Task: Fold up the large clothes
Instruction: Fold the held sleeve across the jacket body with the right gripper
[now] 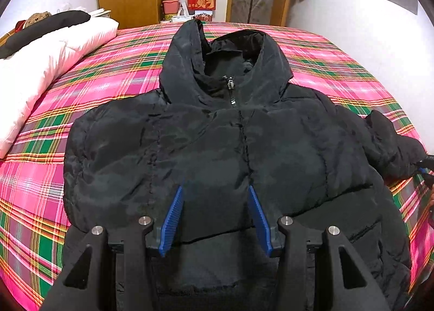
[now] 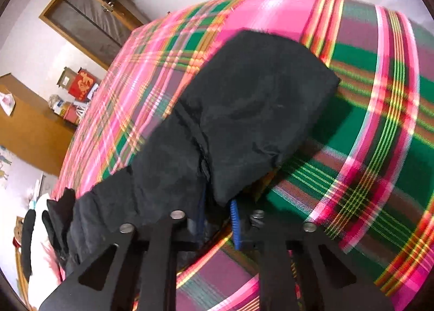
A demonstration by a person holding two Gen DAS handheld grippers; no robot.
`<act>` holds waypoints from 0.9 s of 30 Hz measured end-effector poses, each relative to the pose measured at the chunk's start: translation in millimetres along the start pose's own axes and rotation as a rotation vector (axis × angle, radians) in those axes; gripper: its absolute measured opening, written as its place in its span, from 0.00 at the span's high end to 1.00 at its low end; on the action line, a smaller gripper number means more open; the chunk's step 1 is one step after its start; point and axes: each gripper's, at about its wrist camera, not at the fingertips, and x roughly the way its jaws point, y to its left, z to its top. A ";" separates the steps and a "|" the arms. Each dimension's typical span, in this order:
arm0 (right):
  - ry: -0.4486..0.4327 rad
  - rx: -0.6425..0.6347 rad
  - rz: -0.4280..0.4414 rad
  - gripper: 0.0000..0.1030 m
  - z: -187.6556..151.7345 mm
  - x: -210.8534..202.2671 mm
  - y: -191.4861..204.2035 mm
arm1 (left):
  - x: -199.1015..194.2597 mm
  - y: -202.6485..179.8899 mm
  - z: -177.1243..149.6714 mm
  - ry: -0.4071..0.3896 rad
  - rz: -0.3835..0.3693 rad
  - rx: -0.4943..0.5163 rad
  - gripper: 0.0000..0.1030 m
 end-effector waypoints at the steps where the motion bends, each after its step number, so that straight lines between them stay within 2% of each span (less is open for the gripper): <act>1: -0.013 -0.010 0.016 0.89 0.5 -6.9 4.7 | 0.5 1.3 0.5 0.003 0.000 -0.005 0.50; 7: -0.061 -0.153 0.103 0.91 -13.3 -59.5 56.8 | -0.9 16.5 3.5 0.014 0.005 -0.071 0.50; 16: -0.103 -0.356 0.287 0.92 -32.3 -132.5 171.7 | -18.5 34.5 9.7 -0.020 -0.009 -0.133 0.50; 21: -0.073 -0.467 0.386 0.92 -59.6 -148.6 236.2 | -30.7 44.5 15.1 -0.051 -0.013 -0.161 0.50; 25: -0.004 -0.546 0.438 0.92 -96.0 -134.2 283.2 | -42.3 56.5 19.0 -0.081 -0.013 -0.189 0.50; 27: 0.042 -0.577 0.454 0.92 -119.3 -120.7 294.8 | -48.4 64.3 21.4 -0.097 -0.011 -0.208 0.50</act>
